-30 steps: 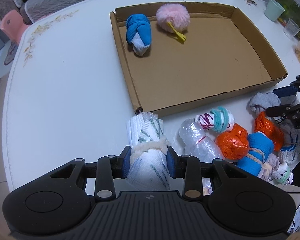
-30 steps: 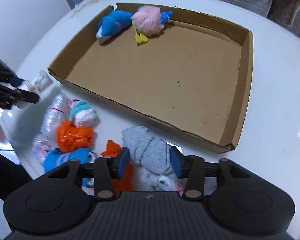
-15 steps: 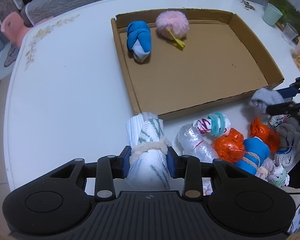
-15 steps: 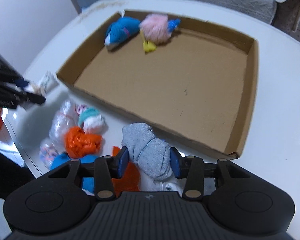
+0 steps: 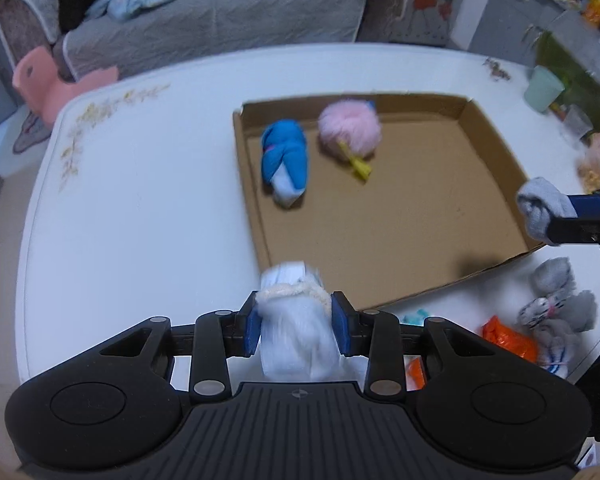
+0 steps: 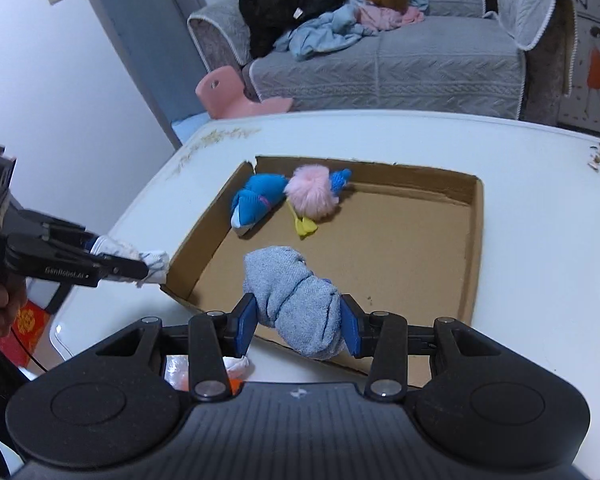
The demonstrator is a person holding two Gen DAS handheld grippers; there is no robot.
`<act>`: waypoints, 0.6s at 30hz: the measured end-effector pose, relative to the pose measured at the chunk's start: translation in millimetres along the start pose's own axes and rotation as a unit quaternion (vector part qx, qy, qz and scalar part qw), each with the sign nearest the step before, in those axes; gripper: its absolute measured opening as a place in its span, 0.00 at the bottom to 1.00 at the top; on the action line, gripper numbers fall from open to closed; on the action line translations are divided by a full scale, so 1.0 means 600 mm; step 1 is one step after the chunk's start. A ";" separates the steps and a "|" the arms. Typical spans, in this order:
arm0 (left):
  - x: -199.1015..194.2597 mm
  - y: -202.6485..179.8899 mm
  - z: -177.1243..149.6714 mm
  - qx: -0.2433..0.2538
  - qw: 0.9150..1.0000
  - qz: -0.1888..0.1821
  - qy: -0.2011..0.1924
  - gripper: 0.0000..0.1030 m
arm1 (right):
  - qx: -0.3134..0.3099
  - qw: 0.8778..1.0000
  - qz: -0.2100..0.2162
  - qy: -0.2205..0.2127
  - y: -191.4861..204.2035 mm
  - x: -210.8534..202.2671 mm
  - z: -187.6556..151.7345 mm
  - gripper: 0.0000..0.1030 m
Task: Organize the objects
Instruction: 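Carry the white bundle and grey sock bundle with both grippers into the tray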
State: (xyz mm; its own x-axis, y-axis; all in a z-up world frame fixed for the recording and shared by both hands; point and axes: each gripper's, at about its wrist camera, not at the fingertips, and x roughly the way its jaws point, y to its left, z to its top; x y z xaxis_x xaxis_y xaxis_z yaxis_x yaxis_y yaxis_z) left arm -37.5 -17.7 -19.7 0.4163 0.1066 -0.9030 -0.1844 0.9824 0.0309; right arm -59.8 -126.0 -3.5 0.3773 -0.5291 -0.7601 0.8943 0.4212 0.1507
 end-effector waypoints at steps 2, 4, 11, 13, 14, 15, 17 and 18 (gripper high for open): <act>0.001 -0.002 -0.006 0.005 1.000 0.003 -0.002 0.40 | -0.008 1.000 0.000 0.011 0.002 0.007 -0.006 0.39; -0.004 -0.003 -0.007 0.009 1.000 0.008 -0.008 0.40 | -0.012 1.000 -0.001 0.014 0.002 0.009 -0.007 0.39; -0.042 0.009 -0.001 -0.003 0.999 0.012 -0.040 0.38 | -0.005 1.000 0.003 0.005 0.000 0.005 -0.004 0.39; -0.051 0.004 0.000 0.002 0.998 0.009 -0.056 0.38 | -0.007 1.000 0.000 0.005 0.001 0.006 -0.005 0.39; -0.056 -0.002 0.005 0.008 0.998 0.008 -0.068 0.38 | -0.006 1.000 -0.001 0.002 0.002 0.005 -0.003 0.39; -0.059 -0.008 0.011 0.011 0.997 0.007 -0.078 0.38 | -0.005 1.000 0.000 -0.002 0.000 0.001 -0.001 0.39; -0.061 -0.019 0.032 0.020 0.995 0.012 -0.097 0.37 | -0.003 1.000 0.002 -0.014 0.003 -0.003 0.012 0.39; -0.058 -0.024 0.042 0.024 0.994 0.012 -0.102 0.37 | -0.005 1.000 0.004 -0.018 0.007 -0.002 0.022 0.39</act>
State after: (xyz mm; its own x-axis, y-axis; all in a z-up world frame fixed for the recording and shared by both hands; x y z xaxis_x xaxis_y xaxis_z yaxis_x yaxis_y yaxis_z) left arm -26.7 -31.4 22.0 0.5854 0.1543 -0.7959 -0.1561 0.9848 0.0761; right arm -53.6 -133.2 6.2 0.3925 -0.5524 -0.7354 0.8892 0.4324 0.1499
